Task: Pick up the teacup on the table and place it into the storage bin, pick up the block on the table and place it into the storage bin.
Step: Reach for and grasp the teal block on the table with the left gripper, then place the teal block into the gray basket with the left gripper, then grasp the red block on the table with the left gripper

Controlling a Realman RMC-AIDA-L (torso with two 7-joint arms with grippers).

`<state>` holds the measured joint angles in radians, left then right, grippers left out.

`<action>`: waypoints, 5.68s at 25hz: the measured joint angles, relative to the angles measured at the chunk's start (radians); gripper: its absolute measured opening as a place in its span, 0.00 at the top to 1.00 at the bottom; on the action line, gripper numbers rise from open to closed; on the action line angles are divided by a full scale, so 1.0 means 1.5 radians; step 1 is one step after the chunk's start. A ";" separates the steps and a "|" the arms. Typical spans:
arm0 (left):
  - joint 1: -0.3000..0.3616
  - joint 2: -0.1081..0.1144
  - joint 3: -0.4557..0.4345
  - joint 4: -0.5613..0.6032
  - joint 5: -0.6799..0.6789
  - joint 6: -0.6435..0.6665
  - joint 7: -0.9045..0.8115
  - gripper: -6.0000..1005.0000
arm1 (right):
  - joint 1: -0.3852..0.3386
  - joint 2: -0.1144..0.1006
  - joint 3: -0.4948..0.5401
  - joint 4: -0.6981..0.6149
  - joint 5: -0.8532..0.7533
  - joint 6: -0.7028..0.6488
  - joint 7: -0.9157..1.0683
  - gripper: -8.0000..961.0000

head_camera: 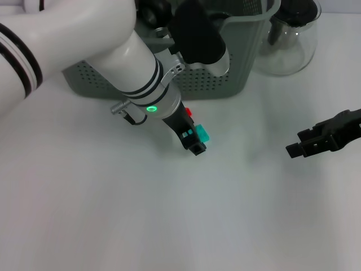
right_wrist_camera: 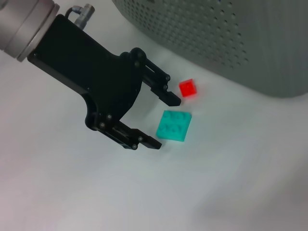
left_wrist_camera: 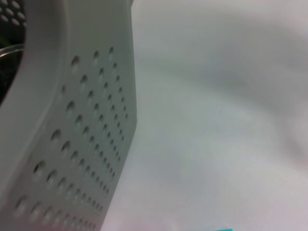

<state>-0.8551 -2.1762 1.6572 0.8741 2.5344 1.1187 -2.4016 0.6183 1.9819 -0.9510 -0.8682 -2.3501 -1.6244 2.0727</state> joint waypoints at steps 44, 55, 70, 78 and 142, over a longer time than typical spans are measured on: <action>-0.006 0.000 0.033 -0.013 0.003 -0.031 -0.031 0.53 | 0.000 0.000 -0.001 0.000 0.000 0.002 0.000 0.31; 0.063 0.002 -0.022 0.146 -0.001 0.127 -0.030 0.58 | -0.004 -0.001 -0.001 0.000 0.000 0.002 0.000 0.31; 0.104 0.045 -0.469 0.372 -0.272 0.305 0.090 0.54 | 0.005 0.002 -0.003 0.000 0.000 -0.001 0.007 0.31; -0.012 0.059 -0.465 0.170 -0.050 0.090 0.030 0.51 | 0.012 0.002 -0.004 0.001 0.000 -0.003 0.030 0.32; 0.098 0.004 -0.179 0.002 -0.100 -0.029 0.225 0.24 | 0.013 0.006 0.000 0.015 -0.028 0.018 0.026 0.32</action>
<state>-0.7084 -2.1706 1.3889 0.8773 2.3847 1.0753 -2.0639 0.6375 1.9911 -0.9508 -0.8451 -2.3915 -1.5978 2.1122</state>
